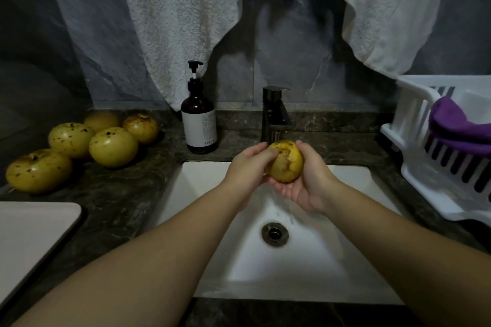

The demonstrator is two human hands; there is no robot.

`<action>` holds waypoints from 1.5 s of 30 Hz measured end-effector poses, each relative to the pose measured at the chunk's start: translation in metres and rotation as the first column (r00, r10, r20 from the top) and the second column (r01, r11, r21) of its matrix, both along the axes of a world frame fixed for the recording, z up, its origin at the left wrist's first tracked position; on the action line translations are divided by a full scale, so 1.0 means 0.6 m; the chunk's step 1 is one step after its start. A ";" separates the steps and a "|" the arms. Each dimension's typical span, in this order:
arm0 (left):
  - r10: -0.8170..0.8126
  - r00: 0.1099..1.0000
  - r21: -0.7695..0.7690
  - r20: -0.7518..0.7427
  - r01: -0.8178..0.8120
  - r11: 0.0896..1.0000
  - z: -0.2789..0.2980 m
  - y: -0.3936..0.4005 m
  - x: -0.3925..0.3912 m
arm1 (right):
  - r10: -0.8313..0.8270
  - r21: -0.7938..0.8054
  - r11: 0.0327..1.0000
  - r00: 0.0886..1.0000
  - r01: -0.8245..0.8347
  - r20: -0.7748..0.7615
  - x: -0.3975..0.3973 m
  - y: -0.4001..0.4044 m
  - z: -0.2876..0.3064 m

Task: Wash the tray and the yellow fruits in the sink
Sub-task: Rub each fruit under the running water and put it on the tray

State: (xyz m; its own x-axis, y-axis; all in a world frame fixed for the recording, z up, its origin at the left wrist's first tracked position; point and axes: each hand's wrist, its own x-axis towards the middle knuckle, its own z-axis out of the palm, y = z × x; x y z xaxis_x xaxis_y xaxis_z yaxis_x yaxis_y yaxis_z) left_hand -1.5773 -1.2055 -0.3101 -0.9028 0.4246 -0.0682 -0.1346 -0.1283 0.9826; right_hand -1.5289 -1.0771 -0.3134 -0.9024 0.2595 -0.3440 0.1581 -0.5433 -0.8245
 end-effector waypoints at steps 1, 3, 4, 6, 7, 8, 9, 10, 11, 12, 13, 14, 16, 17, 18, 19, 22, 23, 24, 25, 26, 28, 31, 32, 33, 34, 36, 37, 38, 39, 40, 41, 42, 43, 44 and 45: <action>0.000 1.000 -0.014 -0.018 0.000 1.000 0.000 0.001 -0.001 | -0.007 -0.005 1.000 1.000 0.007 0.002 -0.001 0.003 -0.001; -0.009 0.999 -0.087 -0.042 0.005 0.996 0.001 0.001 0.000 | -0.003 0.005 1.000 1.000 0.003 0.002 0.000 0.004 -0.003; -0.022 0.999 -0.128 -0.041 0.017 0.992 0.001 0.000 0.002 | 0.009 0.017 1.000 1.000 -0.009 0.001 -0.001 0.004 -0.004; -0.067 0.998 -0.195 -0.010 0.064 0.979 0.004 -0.004 0.007 | 0.052 0.056 0.997 0.999 -0.051 -0.002 0.000 0.004 -0.006; -0.089 0.996 -0.223 0.009 0.089 0.971 0.005 -0.007 0.008 | 0.081 0.079 0.994 0.997 -0.080 -0.002 0.001 0.003 -0.006; -0.105 0.994 -0.251 0.025 0.108 0.962 0.005 -0.009 0.009 | 0.111 0.102 0.989 0.994 -0.111 0.002 0.002 0.002 -0.006; -0.114 0.993 -0.276 0.039 0.121 0.954 0.004 -0.011 0.009 | 0.142 0.135 0.981 0.990 -0.142 0.008 0.003 0.001 -0.006; -0.117 0.991 -0.296 0.058 0.129 0.946 0.003 -0.013 0.008 | 0.169 0.175 0.970 0.986 -0.167 0.005 0.004 0.001 -0.006; -0.120 0.989 -0.314 0.081 0.140 0.939 0.002 -0.014 0.008 | 0.187 0.214 0.960 0.982 -0.181 -0.010 0.004 0.002 -0.006; -0.126 0.986 -0.331 0.105 0.154 0.931 0.000 -0.015 0.007 | 0.193 0.256 0.950 0.981 -0.178 -0.035 0.004 0.003 -0.007; -0.138 0.983 -0.341 0.124 0.172 0.924 -0.001 -0.016 0.006 | 0.185 0.312 0.937 0.981 -0.158 -0.056 0.004 0.005 -0.009; -0.150 0.979 -0.337 0.137 0.188 0.923 -0.003 -0.016 0.005 | 0.162 0.389 0.912 0.985 -0.127 -0.057 0.004 0.007 -0.009; -0.168 0.978 -0.274 0.127 0.198 0.941 -0.004 -0.016 0.004 | 0.100 0.538 0.841 0.994 -0.062 -0.041 0.007 0.015 -0.008; -0.171 0.981 -0.237 0.095 0.189 0.953 -0.005 -0.015 0.003 | 0.101 0.561 0.826 0.994 -0.057 -0.047 0.009 0.018 -0.007; -0.164 0.985 -0.208 0.052 0.172 0.963 -0.006 -0.013 0.001 | 0.125 0.561 0.825 0.991 -0.075 -0.052 0.011 0.022 -0.007; -0.146 0.989 -0.183 0.012 0.146 0.972 -0.008 -0.012 -0.001 | 0.155 0.556 0.825 0.987 -0.103 -0.046 0.012 0.025 -0.006; -0.078 0.995 -0.120 -0.056 0.071 0.990 -0.014 -0.009 -0.005 | 0.200 0.591 0.784 0.978 -0.192 0.051 0.018 0.024 -0.002; -0.073 0.995 -0.107 -0.064 0.066 0.992 -0.016 -0.010 -0.005 | 0.191 0.616 0.763 0.979 -0.197 0.077 0.017 0.022 -0.001; -0.081 0.995 -0.100 -0.060 0.074 0.992 -0.017 -0.010 -0.005 | 0.173 0.646 0.741 0.982 -0.184 0.082 0.015 0.021 -0.001; -0.099 0.994 -0.098 -0.046 0.094 0.991 -0.017 -0.010 -0.006 | 0.155 0.676 0.719 0.986 -0.159 0.067 0.012 0.020 -0.001; -0.124 0.992 -0.100 -0.025 0.120 0.988 -0.017 -0.011 -0.006 | 0.139 0.702 0.701 0.989 -0.128 0.041 0.010 0.021 -0.002; -0.185 0.982 -0.117 0.037 0.188 0.975 -0.015 -0.013 -0.002 | 0.119 0.732 0.677 0.993 -0.070 -0.015 0.009 0.025 -0.002; -0.259 0.955 -0.203 0.146 0.285 0.937 -0.011 -0.018 0.000 | 0.103 0.820 0.572 0.992 0.005 -0.078 0.011 0.036 -0.007; -0.275 0.949 -0.225 0.153 0.304 0.926 -0.012 -0.019 -0.001 | 0.109 0.864 0.504 0.990 0.019 -0.086 0.011 0.039 -0.009; -0.279 0.949 -0.235 0.144 0.306 0.922 -0.014 -0.020 -0.001 | 0.124 0.900 0.436 0.989 0.023 -0.085 0.012 0.040 -0.010; -0.269 0.955 -0.233 0.125 0.292 0.928 -0.016 -0.020 -0.002 | 0.142 0.926 0.378 0.987 0.021 -0.080 0.011 0.039 -0.010; -0.236 0.968 -0.216 0.080 0.248 0.944 -0.018 -0.018 -0.003 | 0.171 0.961 0.274 0.983 0.023 -0.072 0.011 0.035 -0.011; -0.221 0.974 -0.212 0.056 0.228 0.950 -0.020 -0.018 -0.003 | 0.185 0.973 0.230 0.980 0.027 -0.071 0.010 0.034 -0.012; -0.209 0.977 -0.208 0.032 0.211 0.955 -0.022 -0.016 -0.004 | 0.201 0.979 0.202 0.977 0.028 -0.069 0.010 0.033 -0.012; -0.197 0.980 -0.205 0.005 0.193 0.959 -0.025 -0.016 -0.006 | 0.217 0.982 0.188 0.974 0.023 -0.064 0.009 0.033 -0.013; -0.180 0.983 -0.207 -0.027 0.171 0.963 -0.026 -0.015 -0.007 | 0.230 0.984 0.177 0.971 0.017 -0.058 0.008 0.035 -0.014; -0.158 0.986 -0.217 -0.060 0.141 0.966 -0.026 -0.013 -0.008 | 0.241 0.987 0.162 0.969 0.011 -0.050 0.006 0.037 -0.015; -0.131 0.987 -0.229 -0.094 0.106 0.968 -0.026 -0.012 -0.008 | 0.249 0.989 0.146 0.967 0.006 -0.043 0.005 0.040 -0.015; -0.103 0.986 -0.239 -0.130 0.070 0.968 -0.025 -0.011 -0.009 | 0.258 0.991 0.132 0.965 0.004 -0.038 0.004 0.041 -0.015; -0.082 0.982 -0.248 -0.169 0.038 0.968 -0.025 -0.011 -0.011 | 0.267 0.993 0.118 0.963 0.001 -0.032 0.005 0.043 -0.014; -0.071 0.975 -0.260 -0.208 0.015 0.965 -0.025 -0.012 -0.013 | 0.280 0.995 0.100 0.960 -0.003 -0.025 0.006 0.045 -0.012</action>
